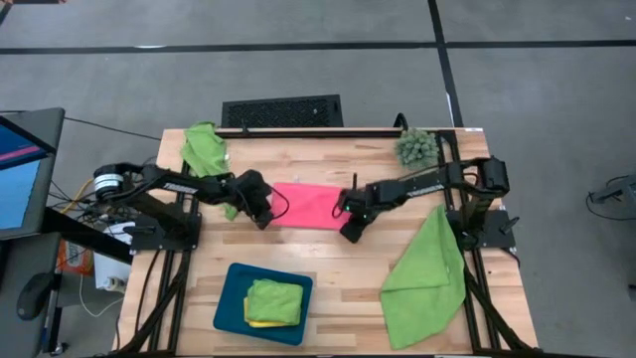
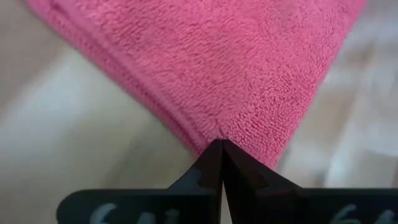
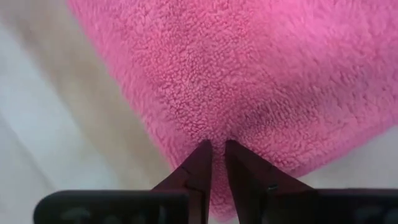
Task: Fold microfiber towels
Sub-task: Fold the pink microfiber towel
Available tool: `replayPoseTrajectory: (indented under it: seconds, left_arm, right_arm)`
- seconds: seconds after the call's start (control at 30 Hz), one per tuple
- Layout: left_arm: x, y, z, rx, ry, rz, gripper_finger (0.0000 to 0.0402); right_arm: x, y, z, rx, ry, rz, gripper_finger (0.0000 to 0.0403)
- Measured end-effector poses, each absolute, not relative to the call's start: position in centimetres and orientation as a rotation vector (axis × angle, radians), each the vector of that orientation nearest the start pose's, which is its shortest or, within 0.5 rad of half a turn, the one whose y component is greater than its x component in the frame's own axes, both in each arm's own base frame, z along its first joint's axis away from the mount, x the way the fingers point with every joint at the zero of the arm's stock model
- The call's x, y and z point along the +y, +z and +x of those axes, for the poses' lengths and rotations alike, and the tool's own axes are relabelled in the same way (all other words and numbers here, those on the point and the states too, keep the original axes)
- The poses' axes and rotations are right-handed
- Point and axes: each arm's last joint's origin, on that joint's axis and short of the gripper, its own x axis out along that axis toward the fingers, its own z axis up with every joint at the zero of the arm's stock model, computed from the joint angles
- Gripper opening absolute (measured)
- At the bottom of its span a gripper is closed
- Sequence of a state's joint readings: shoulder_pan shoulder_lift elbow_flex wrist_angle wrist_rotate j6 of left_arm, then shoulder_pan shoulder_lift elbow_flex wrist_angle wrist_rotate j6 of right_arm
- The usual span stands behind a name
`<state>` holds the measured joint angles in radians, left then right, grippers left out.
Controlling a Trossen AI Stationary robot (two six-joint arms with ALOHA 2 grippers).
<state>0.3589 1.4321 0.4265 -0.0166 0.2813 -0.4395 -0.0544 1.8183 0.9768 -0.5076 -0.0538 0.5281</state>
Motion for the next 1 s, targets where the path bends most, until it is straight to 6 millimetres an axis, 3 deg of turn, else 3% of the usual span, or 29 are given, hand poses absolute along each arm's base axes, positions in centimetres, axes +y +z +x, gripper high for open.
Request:
replayPoseTrajectory:
  seconds: [0.13,0.3,0.5,0.7,0.77,1.0]
  left_arm:
    - [5.4,11.5,19.7,0.935,0.274,-0.735,0.0000]
    - [5.4,13.1,19.5,0.845,0.310,-0.736,0.0000]
    - [5.7,15.3,19.5,0.700,0.325,-0.715,0.0000]
    - [6.4,17.6,20.6,0.434,0.333,-0.616,0.0000]
    - [6.7,17.7,21.1,0.391,0.331,-0.582,0.0000]
    - [7.3,14.9,22.7,0.456,0.285,-0.556,0.0000]
  right_arm:
    - [0.4,12.2,31.2,1.350,-0.356,0.540,0.0074]
    - [1.0,13.4,30.6,1.351,-0.325,0.613,0.0076]
    - [-0.4,16.6,29.8,1.253,-0.337,0.635,0.0098]
    - [-2.0,17.5,29.6,1.138,-0.424,0.557,0.0122]
    - [-3.0,16.8,29.5,1.079,-0.445,0.589,0.0122]
    - [-4.6,14.8,27.3,1.058,-0.521,0.671,0.0111]
